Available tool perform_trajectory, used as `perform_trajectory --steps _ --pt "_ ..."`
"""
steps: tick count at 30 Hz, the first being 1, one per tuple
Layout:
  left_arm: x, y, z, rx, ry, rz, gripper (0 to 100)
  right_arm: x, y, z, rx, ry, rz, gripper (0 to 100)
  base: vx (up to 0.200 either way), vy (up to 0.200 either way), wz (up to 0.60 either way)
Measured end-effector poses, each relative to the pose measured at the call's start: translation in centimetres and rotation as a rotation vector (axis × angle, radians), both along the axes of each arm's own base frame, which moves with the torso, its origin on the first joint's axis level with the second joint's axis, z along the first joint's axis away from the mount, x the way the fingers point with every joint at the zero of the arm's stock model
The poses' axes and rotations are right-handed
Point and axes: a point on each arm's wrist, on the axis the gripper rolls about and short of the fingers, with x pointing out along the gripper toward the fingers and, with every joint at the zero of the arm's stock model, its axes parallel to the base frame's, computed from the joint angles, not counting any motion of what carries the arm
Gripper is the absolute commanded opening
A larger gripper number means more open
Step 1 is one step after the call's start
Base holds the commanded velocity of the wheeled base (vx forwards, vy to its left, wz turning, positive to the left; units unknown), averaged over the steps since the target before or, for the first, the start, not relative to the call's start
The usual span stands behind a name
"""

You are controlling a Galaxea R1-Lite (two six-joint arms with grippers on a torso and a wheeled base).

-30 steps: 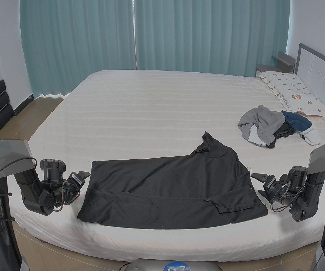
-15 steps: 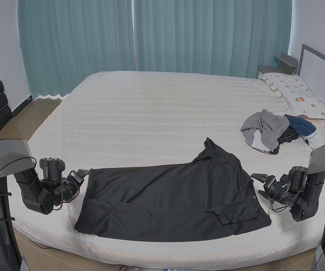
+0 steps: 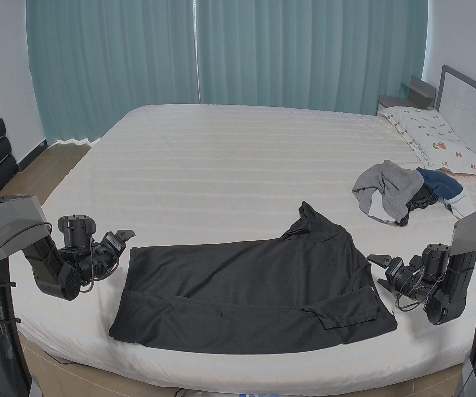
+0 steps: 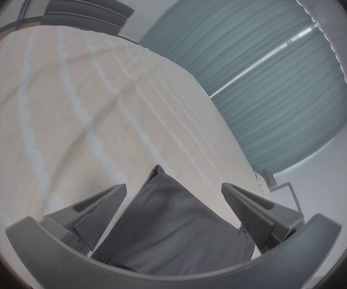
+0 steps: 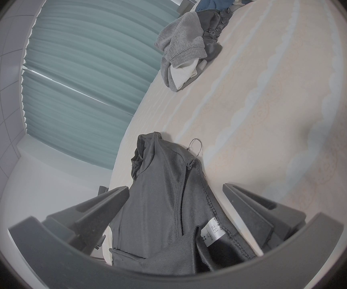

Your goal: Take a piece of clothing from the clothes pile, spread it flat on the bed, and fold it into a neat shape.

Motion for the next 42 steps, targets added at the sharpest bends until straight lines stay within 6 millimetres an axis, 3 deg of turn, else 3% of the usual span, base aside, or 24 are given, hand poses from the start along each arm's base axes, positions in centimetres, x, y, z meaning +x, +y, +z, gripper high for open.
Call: perform_trajectory --steps 7,13,19,27,28,42 --pt "2.2 0.3 0.6 0.04 -0.063 -0.164 100 -0.1 0.1 0.0 -0.003 0.003 0.0 100 0.0 0.0 0.0" --pt "4.5 0.7 -0.8 0.157 -0.106 -0.234 100 -0.1 0.2 -0.1 -0.008 0.006 0.001 100 0.0 0.0 0.0" --pt "5.3 0.8 -2.6 0.172 -0.1 -0.244 100 -0.2 0.3 -0.3 -0.011 0.012 0.006 100 0.0 0.0 0.0" --pt "5.6 0.7 -3.5 0.167 -0.097 -0.245 100 -0.2 0.5 -0.4 -0.011 0.014 0.01 100 0.0 0.0 0.0" --pt "5.5 0.7 -3.6 0.166 -0.094 -0.245 0 -0.2 0.5 -0.4 -0.011 0.014 0.01 100 0.0 0.0 0.0" --pt "5.1 0.7 -4.4 0.156 -0.052 -0.221 0 1.0 0.4 0.5 -0.023 -0.051 0.001 100 0.0 0.0 0.0"
